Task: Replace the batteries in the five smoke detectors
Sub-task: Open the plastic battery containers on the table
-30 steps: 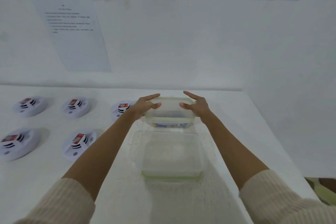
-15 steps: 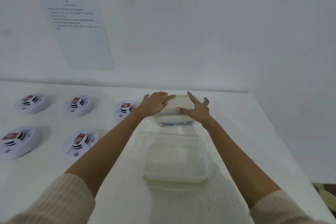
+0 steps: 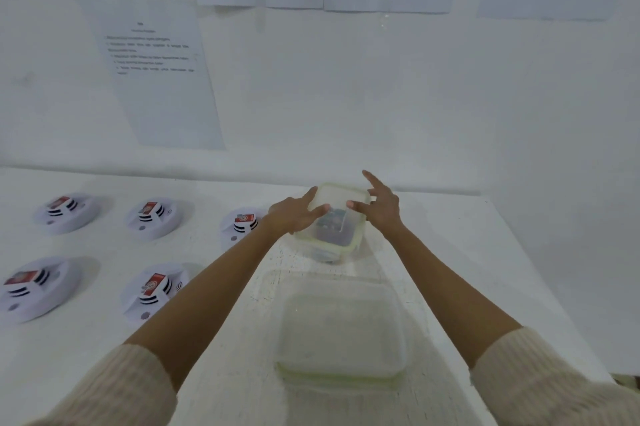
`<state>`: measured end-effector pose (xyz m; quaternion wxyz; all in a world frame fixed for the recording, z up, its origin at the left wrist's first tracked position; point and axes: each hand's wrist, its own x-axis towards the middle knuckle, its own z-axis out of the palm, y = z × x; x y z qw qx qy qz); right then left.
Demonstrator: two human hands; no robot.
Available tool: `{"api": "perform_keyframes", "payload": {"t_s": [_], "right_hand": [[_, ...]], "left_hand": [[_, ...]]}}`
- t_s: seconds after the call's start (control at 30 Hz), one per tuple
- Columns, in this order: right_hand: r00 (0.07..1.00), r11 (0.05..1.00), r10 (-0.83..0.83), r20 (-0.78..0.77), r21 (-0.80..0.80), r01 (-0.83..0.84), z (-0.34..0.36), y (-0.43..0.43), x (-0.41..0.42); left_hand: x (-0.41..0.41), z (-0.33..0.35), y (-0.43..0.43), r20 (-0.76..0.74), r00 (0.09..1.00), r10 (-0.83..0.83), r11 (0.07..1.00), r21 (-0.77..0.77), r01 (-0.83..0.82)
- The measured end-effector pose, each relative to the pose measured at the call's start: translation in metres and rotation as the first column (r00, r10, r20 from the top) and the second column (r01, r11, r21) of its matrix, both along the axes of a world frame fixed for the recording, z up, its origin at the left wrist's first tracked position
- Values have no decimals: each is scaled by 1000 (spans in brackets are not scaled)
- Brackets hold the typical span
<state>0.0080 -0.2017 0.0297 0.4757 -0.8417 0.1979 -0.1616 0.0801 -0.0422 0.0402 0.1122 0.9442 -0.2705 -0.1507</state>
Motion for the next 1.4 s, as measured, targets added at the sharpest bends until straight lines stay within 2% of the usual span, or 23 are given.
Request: {"api": "perform_keyframes", "payload": {"t_s": [0.1, 0.23, 0.33, 0.4, 0.47, 0.6, 0.7, 0.77, 0.87, 0.97, 1.03, 1.13, 1.3, 1.4], "right_hand": [[997, 998, 39, 72, 45, -43, -3, -5, 6], [991, 993, 116, 63, -1, -117, 0, -8, 16], [994, 995, 102, 38, -22, -101, -12, -1, 17], [999, 995, 39, 31, 90, -42, -20, 0, 16], [999, 968, 47, -5, 247, -44, -20, -4, 15], [992, 822, 124, -38, 564, -81, -17, -14, 17], [997, 748, 81, -3, 661, -59, -22, -13, 23], [998, 780, 67, 17, 622, -63, -24, -13, 25], [999, 893, 22, 35, 450, -35, -19, -19, 22], [998, 897, 52, 41, 438, -65, -19, -23, 21], [996, 915, 90, 31, 393, -94, -18, -19, 24], [997, 954, 52, 54, 293, -66, -16, -13, 27], [996, 986, 12, 85, 163, -25, -19, -8, 22], [991, 989, -58, 117, 143, 41, -18, -3, 19]], "left_hand": [[6, -7, -3, -81, 997, 6, 994, -105, -14], [15, -16, -16, -92, 995, 32, 992, -121, -43], [14, -19, -24, -236, 968, 87, 933, -322, -163], [20, -20, -25, -355, 928, 113, 863, -428, -269], [24, -21, -24, -443, 893, 82, 823, -476, -311], [26, -19, -25, -556, 831, -23, 759, -551, -347], [26, -22, -27, -576, 816, -49, 691, -610, -389], [26, -25, -26, -568, 821, -57, 670, -631, -391], [26, -25, -31, -463, 886, -29, 682, -657, -321], [29, -25, -30, -323, 946, 24, 719, -652, -241], [30, -27, -23, -276, 961, 36, 765, -611, -204], [26, -24, -17, -244, 969, 44, 818, -548, -175], [20, -22, -21, -242, 958, 155, 816, -515, -263], [17, -23, -24, -182, 960, 212, 780, -560, -278]]}}
